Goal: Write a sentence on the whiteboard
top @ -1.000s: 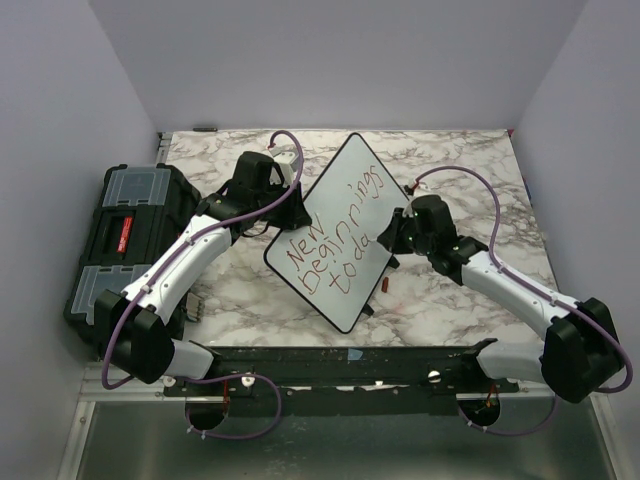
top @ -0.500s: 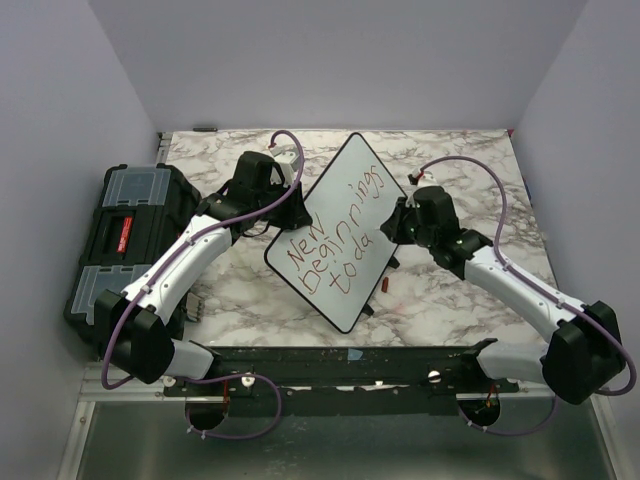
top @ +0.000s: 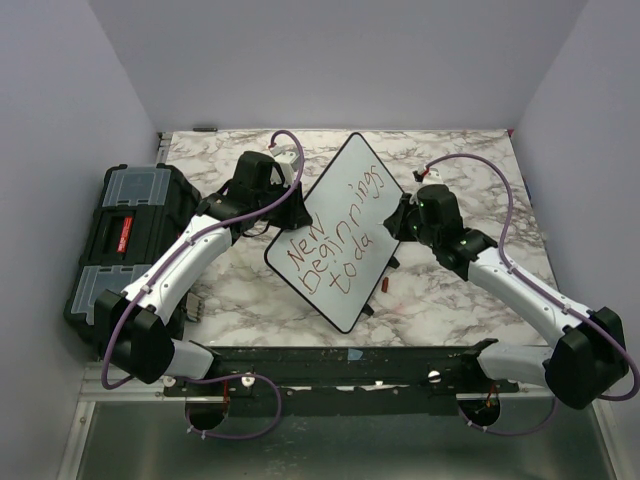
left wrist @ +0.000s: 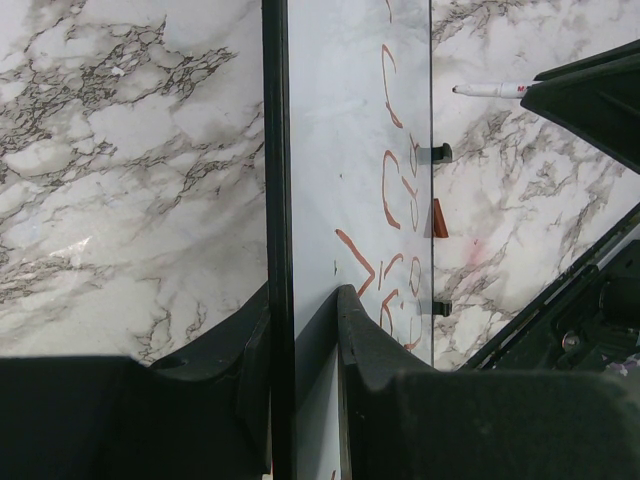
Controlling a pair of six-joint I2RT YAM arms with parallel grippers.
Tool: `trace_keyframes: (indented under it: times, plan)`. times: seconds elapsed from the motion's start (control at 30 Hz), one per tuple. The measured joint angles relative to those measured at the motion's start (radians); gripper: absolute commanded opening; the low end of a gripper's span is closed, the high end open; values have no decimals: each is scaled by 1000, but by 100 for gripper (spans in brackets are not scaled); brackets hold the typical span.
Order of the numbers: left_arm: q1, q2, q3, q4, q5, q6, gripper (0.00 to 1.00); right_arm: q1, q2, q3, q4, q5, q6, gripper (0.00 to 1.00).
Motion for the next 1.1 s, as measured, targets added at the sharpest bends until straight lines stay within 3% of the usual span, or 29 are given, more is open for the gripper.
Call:
trace_keyframes:
  times: [1.1]
  plan:
    - [0, 0, 0, 0, 0, 0, 0, 0, 45, 21, -2, -18, -1, 0]
